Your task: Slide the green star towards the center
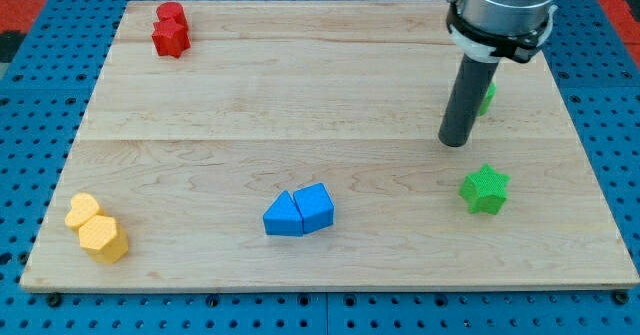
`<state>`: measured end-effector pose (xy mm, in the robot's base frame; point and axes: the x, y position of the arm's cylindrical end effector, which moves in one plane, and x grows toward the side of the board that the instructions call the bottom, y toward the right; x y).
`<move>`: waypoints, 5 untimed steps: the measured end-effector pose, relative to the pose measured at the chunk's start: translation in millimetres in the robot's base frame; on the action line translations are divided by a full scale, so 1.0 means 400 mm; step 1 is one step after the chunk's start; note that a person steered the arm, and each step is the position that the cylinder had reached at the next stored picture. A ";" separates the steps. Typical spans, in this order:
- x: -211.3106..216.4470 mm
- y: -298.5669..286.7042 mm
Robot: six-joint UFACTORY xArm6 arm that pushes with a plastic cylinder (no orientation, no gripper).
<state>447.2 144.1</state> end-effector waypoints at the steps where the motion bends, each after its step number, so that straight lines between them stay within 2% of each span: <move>1: 0.000 0.017; 3: 0.000 0.248; 4: 0.024 0.269; 5: 0.117 0.308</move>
<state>494.0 267.2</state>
